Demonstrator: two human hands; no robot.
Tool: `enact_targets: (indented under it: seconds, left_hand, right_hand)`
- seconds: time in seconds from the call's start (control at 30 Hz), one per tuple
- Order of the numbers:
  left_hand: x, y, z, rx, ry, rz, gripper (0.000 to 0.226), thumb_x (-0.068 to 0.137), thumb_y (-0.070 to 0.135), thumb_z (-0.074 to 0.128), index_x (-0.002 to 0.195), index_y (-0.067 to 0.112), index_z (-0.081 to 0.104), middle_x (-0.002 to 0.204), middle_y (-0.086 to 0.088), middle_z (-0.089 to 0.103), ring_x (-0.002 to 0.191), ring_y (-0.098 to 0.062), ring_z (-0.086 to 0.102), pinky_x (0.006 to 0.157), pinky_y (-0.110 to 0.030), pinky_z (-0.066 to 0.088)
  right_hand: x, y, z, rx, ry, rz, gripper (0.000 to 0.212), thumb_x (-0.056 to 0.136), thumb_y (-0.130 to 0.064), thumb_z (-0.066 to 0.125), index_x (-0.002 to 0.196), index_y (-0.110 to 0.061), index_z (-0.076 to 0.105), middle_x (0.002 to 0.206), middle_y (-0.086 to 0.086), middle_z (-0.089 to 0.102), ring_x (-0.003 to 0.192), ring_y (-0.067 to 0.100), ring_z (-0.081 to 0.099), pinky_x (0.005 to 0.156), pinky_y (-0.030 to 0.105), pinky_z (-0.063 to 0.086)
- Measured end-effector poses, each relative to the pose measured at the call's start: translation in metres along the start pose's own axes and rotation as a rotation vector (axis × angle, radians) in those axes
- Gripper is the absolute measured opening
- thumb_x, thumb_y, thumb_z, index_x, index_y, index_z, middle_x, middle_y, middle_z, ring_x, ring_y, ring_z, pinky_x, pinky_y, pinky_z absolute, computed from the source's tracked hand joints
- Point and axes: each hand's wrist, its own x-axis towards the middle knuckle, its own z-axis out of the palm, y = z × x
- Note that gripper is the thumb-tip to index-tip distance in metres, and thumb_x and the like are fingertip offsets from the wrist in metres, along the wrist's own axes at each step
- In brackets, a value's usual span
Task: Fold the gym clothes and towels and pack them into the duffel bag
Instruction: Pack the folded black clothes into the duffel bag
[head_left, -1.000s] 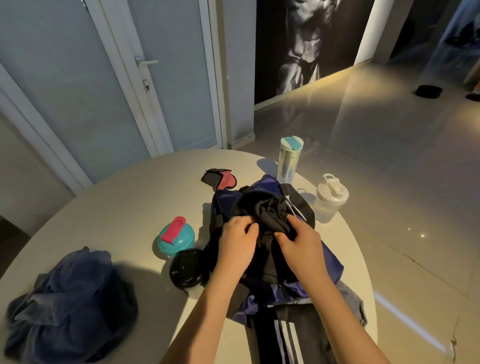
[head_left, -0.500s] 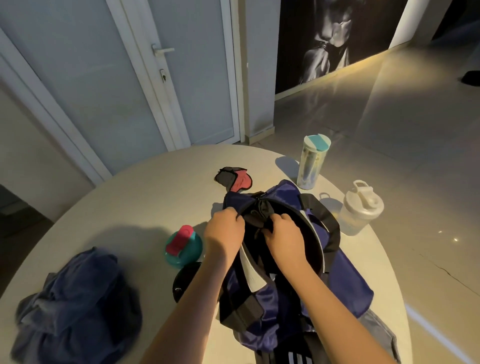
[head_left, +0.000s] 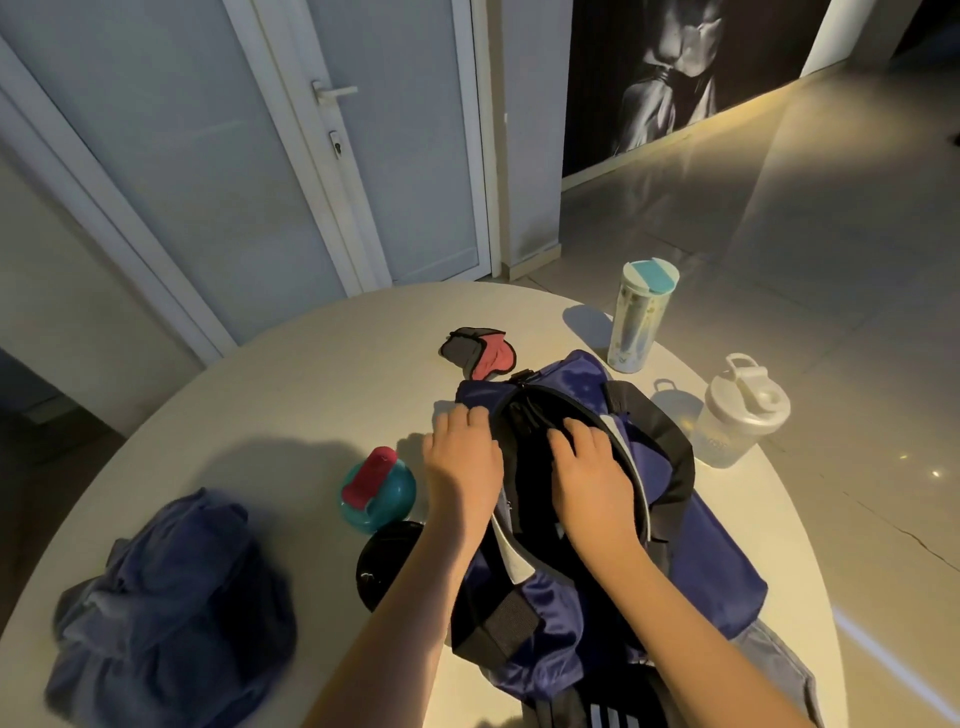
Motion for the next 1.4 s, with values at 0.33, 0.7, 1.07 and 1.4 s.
enact_targets:
  seconds: [0.33,0.7,1.07,1.4]
  left_hand:
    - [-0.008,0.057,0.020,0.397,-0.326,0.292,0.030,0.096,0.026,0.042,0.113,0.011,0.063,0.116,-0.009,0.061,0.121,-0.029,0.045,0.118,-0.047,0.003]
    - [-0.009,0.095,0.044,-0.634,-0.348,0.238,0.045,0.093,0.002,0.040,0.138,0.006,0.037,0.145,-0.005,0.029,0.127,-0.024,0.043,0.106,-0.028,0.035]
    - [0.002,0.087,0.089,-0.092,-0.529,0.232,0.051,0.102,0.036,0.029,0.151,0.027,0.016,0.160,0.003,-0.006,0.146,-0.032,-0.010,0.115,-0.055,-0.006]
    - [0.004,0.088,0.092,-0.043,-0.578,0.228,0.056,0.100,0.050,0.022,0.151,0.032,0.007,0.159,-0.001,-0.013,0.145,-0.032,-0.016,0.113,-0.057,-0.008]
  right_hand:
    - [-0.022,0.044,-0.015,-0.040,0.031,0.117,0.041,0.061,0.011,0.067,0.101,-0.001,0.067,0.134,0.019,0.052,0.101,0.043,0.058,0.072,0.048,0.051]
    - [-0.021,0.083,-0.024,0.432,0.010,0.085,0.066,0.079,0.014,0.052,0.136,-0.018,0.051,0.146,0.002,0.043,0.124,0.022,0.052,0.095,0.023,0.040]
    - [-0.018,0.086,-0.041,0.710,-0.086,0.203,0.069,0.084,0.012,0.046,0.143,-0.024,0.036,0.137,-0.019,0.033,0.127,-0.001,0.031,0.108,0.019,0.025]
    - [-0.026,0.090,-0.046,0.717,-0.130,0.222,0.072,0.087,0.010,0.044,0.136,-0.040,0.031,0.136,-0.024,0.032,0.123,-0.004,0.031,0.101,0.011,0.024]
